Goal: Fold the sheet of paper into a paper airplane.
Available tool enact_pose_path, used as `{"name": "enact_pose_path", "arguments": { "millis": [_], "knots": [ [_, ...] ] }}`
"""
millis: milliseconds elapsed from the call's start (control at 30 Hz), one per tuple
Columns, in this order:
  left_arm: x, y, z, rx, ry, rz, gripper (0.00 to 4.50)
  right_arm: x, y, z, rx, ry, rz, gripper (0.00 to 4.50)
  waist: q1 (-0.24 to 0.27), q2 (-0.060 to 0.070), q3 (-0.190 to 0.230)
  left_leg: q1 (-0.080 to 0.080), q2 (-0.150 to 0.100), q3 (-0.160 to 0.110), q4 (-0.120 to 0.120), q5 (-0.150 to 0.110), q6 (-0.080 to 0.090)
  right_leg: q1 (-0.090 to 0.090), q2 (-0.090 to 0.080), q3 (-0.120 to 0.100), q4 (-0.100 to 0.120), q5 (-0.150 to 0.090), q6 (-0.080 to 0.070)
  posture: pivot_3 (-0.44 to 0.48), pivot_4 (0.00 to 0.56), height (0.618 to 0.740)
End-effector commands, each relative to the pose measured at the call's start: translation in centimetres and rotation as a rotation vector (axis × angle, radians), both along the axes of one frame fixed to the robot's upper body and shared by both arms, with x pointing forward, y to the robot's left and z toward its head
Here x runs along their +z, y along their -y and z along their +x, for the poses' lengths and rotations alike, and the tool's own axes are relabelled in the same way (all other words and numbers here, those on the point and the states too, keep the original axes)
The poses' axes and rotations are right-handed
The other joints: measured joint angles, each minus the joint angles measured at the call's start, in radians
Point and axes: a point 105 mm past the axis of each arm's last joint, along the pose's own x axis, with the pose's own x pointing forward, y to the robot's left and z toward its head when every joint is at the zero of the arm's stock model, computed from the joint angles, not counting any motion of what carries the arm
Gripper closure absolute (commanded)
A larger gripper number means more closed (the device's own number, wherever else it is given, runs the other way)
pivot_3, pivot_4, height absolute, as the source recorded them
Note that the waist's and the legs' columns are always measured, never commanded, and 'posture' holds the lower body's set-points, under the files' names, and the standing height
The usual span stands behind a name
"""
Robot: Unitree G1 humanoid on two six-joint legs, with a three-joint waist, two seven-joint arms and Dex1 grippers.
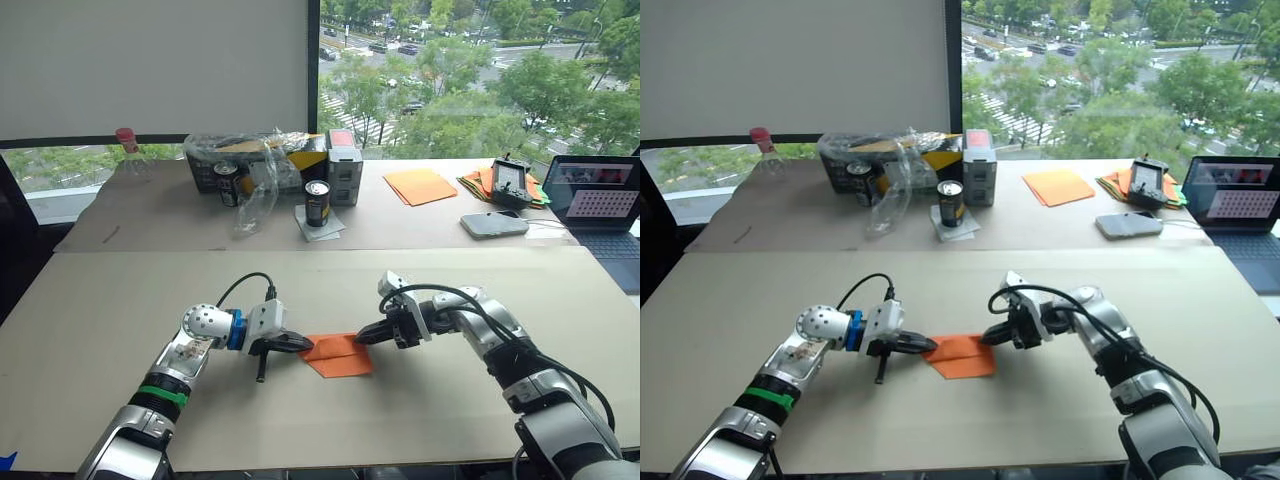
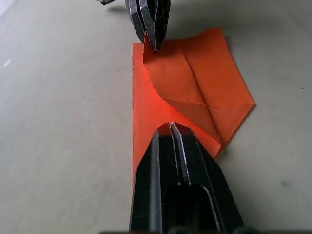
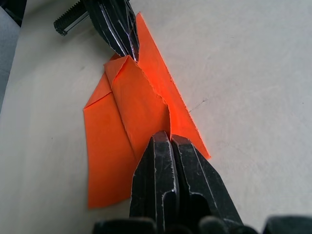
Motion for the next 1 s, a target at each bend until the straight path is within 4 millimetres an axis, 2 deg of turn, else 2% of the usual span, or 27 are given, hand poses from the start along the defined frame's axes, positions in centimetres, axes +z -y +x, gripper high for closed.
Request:
{"name": "enact_pose_path", "arguments": {
  "millis": [33,167,267,367,533,767,900,967,1000],
  "knots": [
    [0.4,-0.4,-0.1,0.040,-0.029,-0.029,4.50,-0.6,0.3,0.3,0.009,0.014,-0.052,4.44,-0.001,0.000,0.000,0.000,0.000,0.000,0.000,0.000,0.000,0.000,0.000,0.000,0.000,0.000,0.000,0.000,0.150,0.740],
    [4.4,0.0,0.5,0.116,-0.091,-0.258,4.50,-0.9,0.3,0.6,0.004,0.011,-0.064,4.44,-0.004,0.000,0.000,0.000,0.001,0.000,0.000,0.000,0.000,-0.001,0.000,0.000,0.001,0.000,0.000,0.000,0.150,0.740],
    [5.9,0.6,0.1,0.125,-0.183,-0.386,4.50,-0.9,0.1,0.6,0.002,0.011,-0.054,4.44,-0.005,0.000,0.000,0.000,0.001,-0.001,0.000,0.000,0.000,-0.001,0.000,0.000,0.002,0.000,0.000,0.000,0.150,0.740],
    [5.0,1.2,-0.7,0.089,-0.199,-0.336,4.50,-1.2,0.1,0.4,0.014,0.016,-0.065,4.44,-0.006,0.000,0.000,0.001,0.001,0.000,0.000,0.000,0.000,-0.001,0.000,0.000,0.003,0.000,0.000,0.000,0.150,0.740],
    [2.4,1.9,-1.4,0.059,-0.185,-0.201,4.50,-0.9,0.2,0.3,-0.001,0.016,-0.054,4.44,-0.005,0.000,0.000,0.001,0.000,0.000,0.000,0.000,0.000,-0.001,0.000,0.000,0.003,0.000,0.000,0.000,0.150,0.740],
    [0.2,2.4,-0.9,0.064,-0.166,-0.091,4.50,-0.5,0.7,0.4,-0.019,0.036,-0.060,4.44,-0.002,0.000,0.000,0.000,0.000,0.000,0.000,0.000,-0.001,-0.001,-0.001,0.000,0.003,0.000,0.000,0.000,0.150,0.740],
    [-2.4,1.4,-1.0,0.073,-0.202,0.057,4.50,0.4,0.7,0.8,-0.076,0.044,-0.010,4.44,0.001,0.001,0.000,0.001,-0.001,0.000,0.000,0.000,-0.001,0.000,-0.002,0.000,0.003,0.000,0.000,0.000,0.150,0.740],
    [-2.8,1.2,-1.1,0.069,-0.213,0.072,4.50,1.1,0.4,0.7,-0.082,0.045,0.035,4.44,0.002,0.001,-0.001,0.001,-0.001,0.000,0.000,0.000,0.000,0.000,-0.002,0.000,0.003,0.000,0.000,0.000,0.150,0.740],
    [-2.7,1.2,-1.2,0.063,-0.213,0.066,4.50,1.5,0.5,0.6,-0.092,0.061,0.050,4.18,0.001,0.002,-0.001,0.001,-0.001,0.000,0.000,0.000,0.000,0.000,-0.003,0.000,0.003,0.000,0.000,0.000,0.150,0.740]
  ]
}}
